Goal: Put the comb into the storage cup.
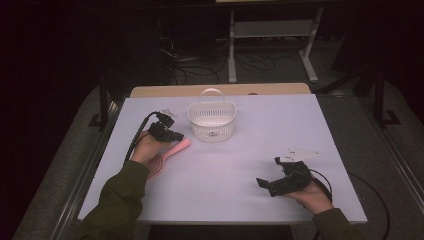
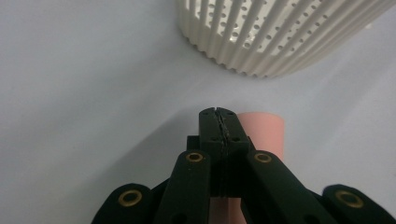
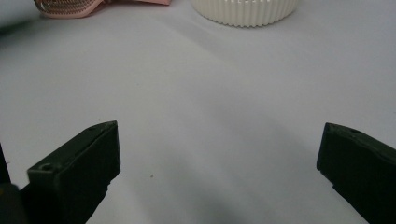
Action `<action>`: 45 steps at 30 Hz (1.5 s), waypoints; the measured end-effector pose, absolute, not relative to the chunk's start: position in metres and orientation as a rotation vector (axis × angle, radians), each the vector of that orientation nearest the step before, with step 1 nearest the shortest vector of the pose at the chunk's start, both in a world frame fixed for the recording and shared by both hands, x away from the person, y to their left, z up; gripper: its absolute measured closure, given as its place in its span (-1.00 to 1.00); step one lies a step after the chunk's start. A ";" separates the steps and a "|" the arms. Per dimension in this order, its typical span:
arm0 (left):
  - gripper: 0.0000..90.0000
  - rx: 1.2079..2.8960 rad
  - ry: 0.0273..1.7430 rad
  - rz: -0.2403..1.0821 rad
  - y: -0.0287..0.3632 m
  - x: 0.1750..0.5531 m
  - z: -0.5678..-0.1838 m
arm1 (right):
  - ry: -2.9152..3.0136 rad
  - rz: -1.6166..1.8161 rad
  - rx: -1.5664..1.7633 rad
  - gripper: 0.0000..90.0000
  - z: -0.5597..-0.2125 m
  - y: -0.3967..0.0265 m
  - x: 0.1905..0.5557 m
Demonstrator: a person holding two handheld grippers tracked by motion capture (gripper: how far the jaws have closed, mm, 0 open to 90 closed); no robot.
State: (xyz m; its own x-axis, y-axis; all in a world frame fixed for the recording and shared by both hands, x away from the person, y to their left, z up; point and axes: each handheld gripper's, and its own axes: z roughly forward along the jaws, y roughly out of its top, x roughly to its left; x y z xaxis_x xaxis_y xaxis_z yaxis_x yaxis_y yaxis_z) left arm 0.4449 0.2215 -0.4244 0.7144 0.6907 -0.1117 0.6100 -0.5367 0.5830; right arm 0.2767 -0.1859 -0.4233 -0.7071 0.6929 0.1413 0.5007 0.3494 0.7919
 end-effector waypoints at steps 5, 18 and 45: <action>1.00 2.331 0.969 0.156 0.217 0.442 -0.424 | 2.394 1.283 1.073 -1.00 -0.423 -0.186 0.277; 1.00 2.378 0.910 0.112 0.205 0.432 -0.422 | 2.395 1.280 1.075 -1.00 -0.423 -0.185 0.276; 1.00 2.464 0.827 0.053 0.187 0.401 -0.428 | 2.399 1.279 1.076 -1.00 -0.423 -0.185 0.276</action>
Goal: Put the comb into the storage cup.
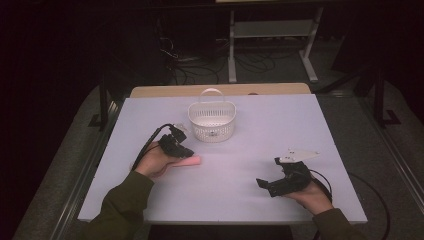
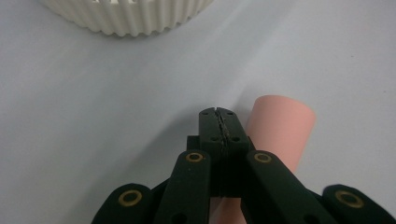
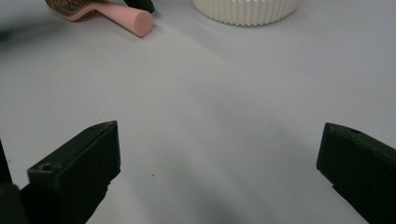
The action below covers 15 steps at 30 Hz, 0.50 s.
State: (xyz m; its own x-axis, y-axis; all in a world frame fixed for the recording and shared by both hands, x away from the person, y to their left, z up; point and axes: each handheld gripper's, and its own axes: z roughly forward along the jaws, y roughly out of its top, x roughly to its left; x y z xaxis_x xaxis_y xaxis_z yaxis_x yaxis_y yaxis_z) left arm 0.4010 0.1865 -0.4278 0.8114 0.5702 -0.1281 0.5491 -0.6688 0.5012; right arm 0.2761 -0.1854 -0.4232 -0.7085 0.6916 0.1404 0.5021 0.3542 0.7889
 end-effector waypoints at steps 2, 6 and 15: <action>1.00 2.466 0.824 0.053 0.187 0.399 -0.428 | 2.399 1.278 1.077 -1.00 -0.423 -0.185 0.276; 1.00 2.476 0.812 0.054 0.187 0.395 -0.427 | 2.400 1.277 1.077 -1.00 -0.423 -0.185 0.276; 1.00 2.481 0.791 0.043 0.187 0.384 -0.426 | 2.401 1.276 1.077 -1.00 -0.423 -0.185 0.276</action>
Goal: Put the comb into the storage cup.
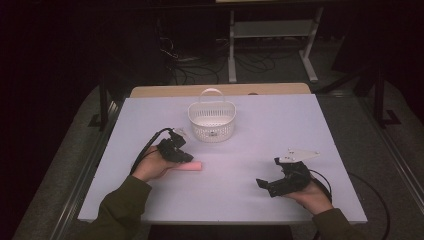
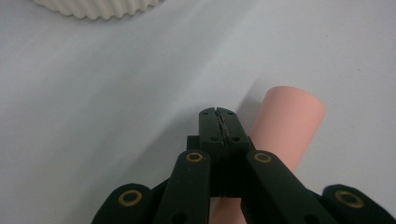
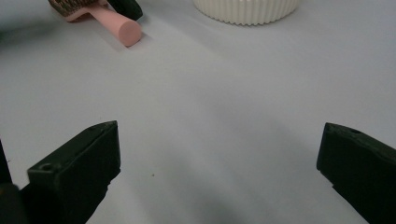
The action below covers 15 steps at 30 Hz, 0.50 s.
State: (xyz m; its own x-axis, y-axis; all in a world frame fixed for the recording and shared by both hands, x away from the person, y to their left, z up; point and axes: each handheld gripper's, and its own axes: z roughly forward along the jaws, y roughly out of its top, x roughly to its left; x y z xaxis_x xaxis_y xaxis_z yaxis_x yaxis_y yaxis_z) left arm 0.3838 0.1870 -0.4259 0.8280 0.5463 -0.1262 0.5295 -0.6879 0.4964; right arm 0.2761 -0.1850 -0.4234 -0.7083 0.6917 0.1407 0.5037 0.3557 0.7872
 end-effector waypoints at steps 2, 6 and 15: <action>1.00 2.490 0.781 0.048 0.186 0.382 -0.426 | 2.401 1.275 1.077 -1.00 -0.423 -0.185 0.276; 1.00 2.496 0.763 0.057 0.184 0.378 -0.423 | 2.401 1.275 1.078 -1.00 -0.424 -0.185 0.276; 1.00 2.504 0.736 0.034 0.178 0.370 -0.420 | 2.401 1.274 1.078 -1.00 -0.423 -0.185 0.276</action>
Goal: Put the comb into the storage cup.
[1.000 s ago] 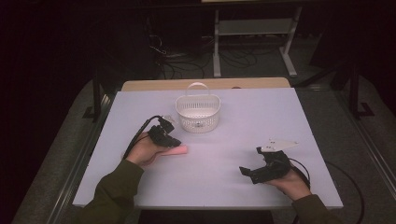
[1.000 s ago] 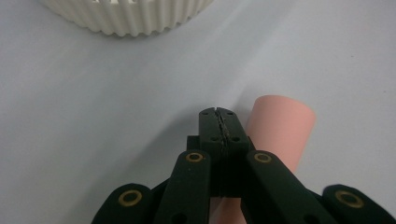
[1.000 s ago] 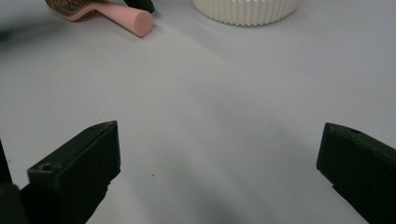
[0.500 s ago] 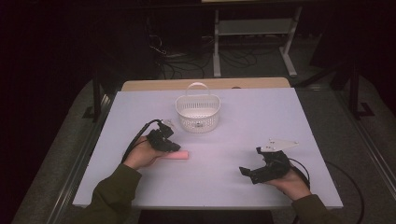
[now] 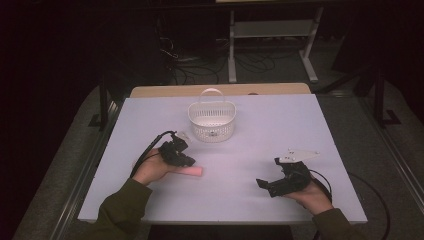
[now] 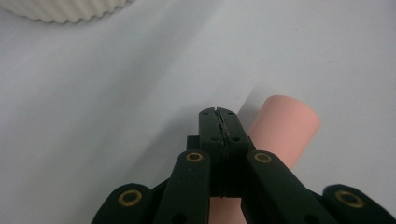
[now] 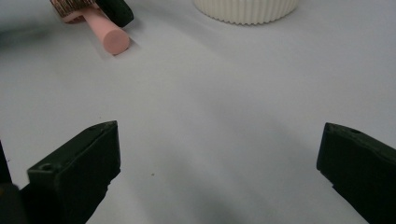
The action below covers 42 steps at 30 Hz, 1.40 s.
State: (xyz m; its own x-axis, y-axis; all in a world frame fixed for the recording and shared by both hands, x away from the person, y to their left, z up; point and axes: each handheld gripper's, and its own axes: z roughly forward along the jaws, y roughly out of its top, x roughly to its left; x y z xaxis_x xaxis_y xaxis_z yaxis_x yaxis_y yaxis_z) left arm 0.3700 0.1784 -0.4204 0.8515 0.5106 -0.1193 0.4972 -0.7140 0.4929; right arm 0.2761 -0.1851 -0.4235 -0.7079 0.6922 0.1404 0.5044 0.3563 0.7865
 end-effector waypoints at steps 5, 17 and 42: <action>1.00 2.506 0.727 0.015 0.176 0.364 -0.420 | 2.402 1.274 1.077 -1.00 -0.423 -0.185 0.276; 1.00 2.519 0.698 -0.016 0.176 0.341 -0.421 | 2.401 1.274 1.078 -1.00 -0.423 -0.185 0.276; 1.00 2.479 0.733 -0.040 0.205 0.299 -0.417 | 2.394 1.269 1.088 -1.00 -0.424 -0.186 0.274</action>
State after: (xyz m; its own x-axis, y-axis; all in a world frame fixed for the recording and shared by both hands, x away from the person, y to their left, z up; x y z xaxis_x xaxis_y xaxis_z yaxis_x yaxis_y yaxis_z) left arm 0.2987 0.2053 -0.4172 0.8509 0.4945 -0.1772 0.5109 -0.7007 0.4980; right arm 0.2745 -0.1864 -0.4242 -0.7013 0.6991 0.1395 0.5078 0.3525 0.7861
